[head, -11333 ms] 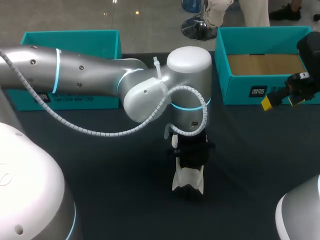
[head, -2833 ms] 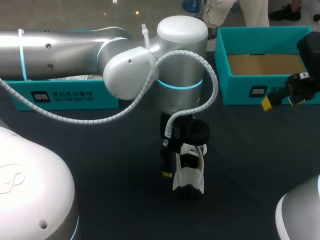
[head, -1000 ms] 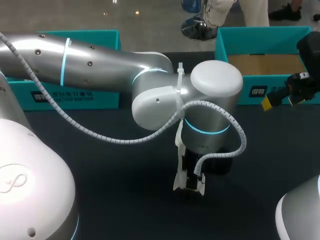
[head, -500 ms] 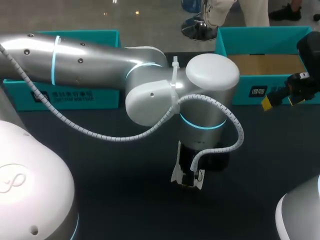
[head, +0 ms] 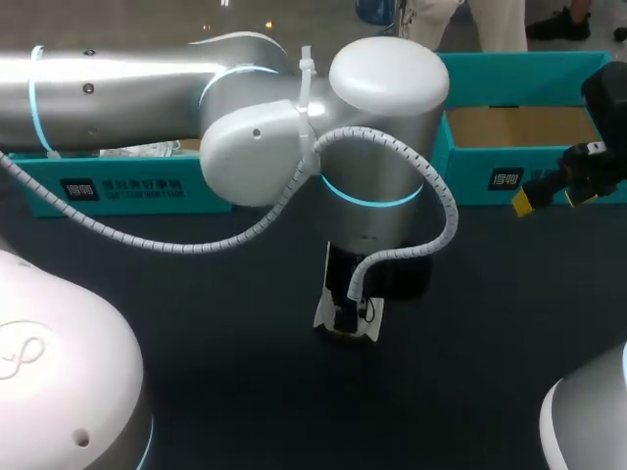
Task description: Take the shoe out of the shoebox, open the shoe tongue, remove and reinsert the insole, then place the shoe into the shoebox
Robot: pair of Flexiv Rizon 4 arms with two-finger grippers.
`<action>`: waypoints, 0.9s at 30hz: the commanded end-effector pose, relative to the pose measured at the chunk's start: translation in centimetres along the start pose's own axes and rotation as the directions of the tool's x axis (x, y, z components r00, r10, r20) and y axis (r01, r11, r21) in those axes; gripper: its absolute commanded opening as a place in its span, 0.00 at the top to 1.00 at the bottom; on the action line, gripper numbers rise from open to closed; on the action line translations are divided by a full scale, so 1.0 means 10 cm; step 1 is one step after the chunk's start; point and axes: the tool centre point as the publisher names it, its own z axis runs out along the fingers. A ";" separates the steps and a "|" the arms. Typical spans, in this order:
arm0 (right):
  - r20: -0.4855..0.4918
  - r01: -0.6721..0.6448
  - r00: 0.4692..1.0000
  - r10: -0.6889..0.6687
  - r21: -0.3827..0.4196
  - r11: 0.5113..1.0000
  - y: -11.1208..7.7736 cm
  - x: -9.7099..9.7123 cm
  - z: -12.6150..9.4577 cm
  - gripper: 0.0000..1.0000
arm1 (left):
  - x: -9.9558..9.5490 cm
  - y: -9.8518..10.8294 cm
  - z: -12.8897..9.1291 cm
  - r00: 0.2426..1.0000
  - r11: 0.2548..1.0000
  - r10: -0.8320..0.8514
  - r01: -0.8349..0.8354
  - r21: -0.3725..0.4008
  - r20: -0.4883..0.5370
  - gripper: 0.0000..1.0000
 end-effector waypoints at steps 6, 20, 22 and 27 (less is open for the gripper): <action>0.000 -0.001 1.000 0.001 0.009 1.000 0.05 0.00 0.01 0.00 | 0.00 0.06 -0.17 1.000 1.000 -0.007 0.007 -0.013 0.023 1.00; 0.000 -0.001 1.000 0.001 0.009 1.000 0.05 0.00 0.01 0.00 | 0.00 0.06 -0.17 1.000 1.000 -0.007 0.007 -0.013 0.023 1.00; 0.000 -0.001 1.000 0.001 0.009 1.000 0.05 0.00 0.01 0.00 | 0.00 0.06 -0.17 1.000 1.000 -0.007 0.007 -0.013 0.023 1.00; 0.000 -0.001 1.000 0.001 0.009 1.000 0.05 0.00 0.01 0.00 | -0.13 0.19 -0.23 0.999 0.999 -0.044 0.045 -0.013 0.031 1.00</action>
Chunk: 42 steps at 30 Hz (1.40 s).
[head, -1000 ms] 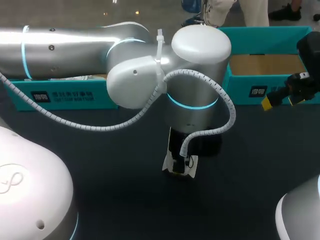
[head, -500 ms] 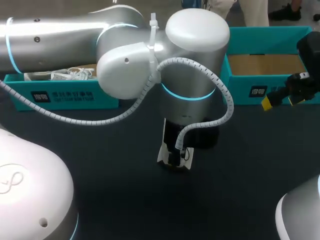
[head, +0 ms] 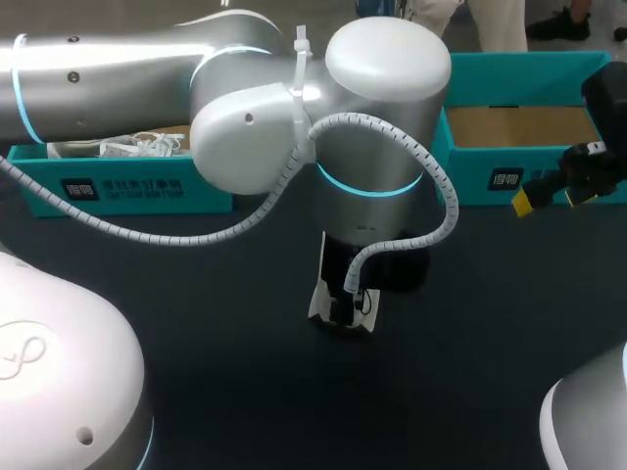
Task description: Take the shoe out of the shoebox, open the shoe tongue, remove and reinsert the insole, then place the shoe into the shoebox
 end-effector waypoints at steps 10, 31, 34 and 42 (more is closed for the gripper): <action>0.000 -0.001 1.000 0.001 0.009 1.000 0.05 0.00 0.01 0.00 | -0.80 0.86 -0.36 0.997 0.997 -0.061 0.063 0.043 -0.045 1.00; 0.000 -0.001 1.000 0.001 0.009 1.000 0.05 0.00 0.01 0.00 | -2.21 2.69 -0.60 0.989 0.998 -0.036 0.042 0.044 -0.145 1.00; 0.000 -0.001 1.000 0.001 0.009 1.000 0.05 0.00 0.01 0.00 | -2.36 2.97 -0.61 0.986 0.998 -0.044 0.052 0.041 -0.161 1.00; 0.000 -0.001 1.000 0.001 0.009 1.000 0.05 0.00 0.01 0.00 | -2.67 3.56 -0.63 0.969 0.984 -0.174 0.176 -0.002 -0.178 1.00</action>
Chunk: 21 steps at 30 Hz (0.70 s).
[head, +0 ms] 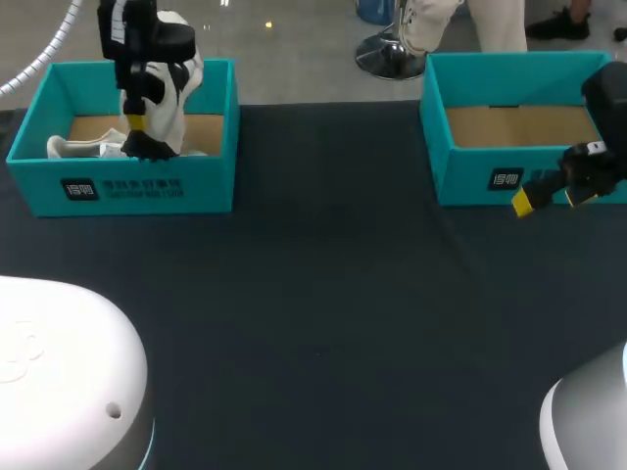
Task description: Take the shoe out of the shoebox, open the shoe tongue, remove and reinsert the insole, then place the shoe into the shoebox
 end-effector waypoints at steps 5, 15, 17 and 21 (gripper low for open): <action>0.000 -0.001 1.000 0.001 0.009 1.000 0.05 0.00 0.01 0.00 | -0.32 0.64 -0.11 0.997 0.997 -0.051 0.055 0.062 -0.065 1.00; 0.000 -0.001 1.000 0.001 0.009 1.000 0.05 0.00 0.01 0.00 | -0.65 1.07 -0.15 0.989 0.989 -0.139 0.142 0.043 -0.049 1.00; 0.000 -0.001 1.000 0.001 0.009 1.000 0.05 0.00 0.01 0.00 | -0.71 1.12 -0.13 0.986 0.987 -0.158 0.160 0.031 -0.055 1.00; 0.000 -0.001 1.000 0.001 0.009 1.000 0.05 0.00 0.01 0.00 | -0.84 1.24 -0.09 0.980 0.981 -0.182 0.187 0.052 -0.083 1.00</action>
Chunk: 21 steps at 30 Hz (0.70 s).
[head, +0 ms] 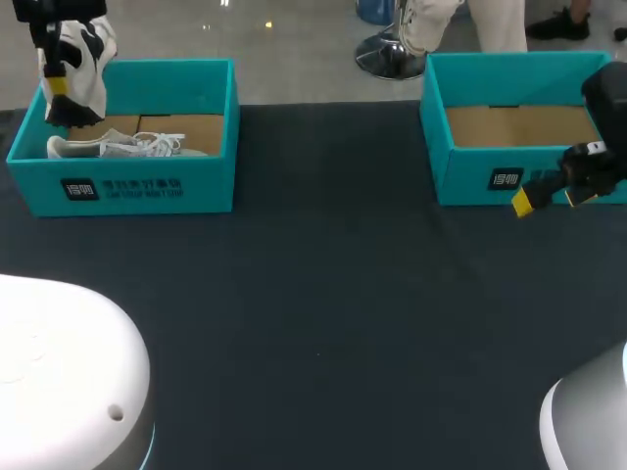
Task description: Take the shoe out of the shoebox, open the shoe tongue, remove and reinsert the insole, then place the shoe into the shoebox
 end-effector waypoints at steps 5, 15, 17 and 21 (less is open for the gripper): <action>0.000 -0.001 1.000 0.001 0.009 1.000 0.05 0.00 0.01 0.00 | -0.28 0.14 0.03 0.997 0.998 -0.045 0.048 0.049 -0.059 1.00; 0.000 -0.001 1.000 0.001 0.009 1.000 0.05 0.00 0.01 0.00 | -0.28 0.13 0.04 0.997 0.997 -0.054 0.057 0.055 -0.058 1.00; 0.000 -0.001 1.000 0.001 0.009 1.000 0.05 0.00 0.01 0.00 | -0.28 0.13 0.04 0.997 0.997 -0.054 0.057 0.055 -0.058 1.00; 0.000 -0.001 1.000 0.001 0.009 1.000 0.05 0.00 0.01 0.00 | -0.28 0.13 0.04 0.997 0.997 -0.054 0.057 0.055 -0.058 1.00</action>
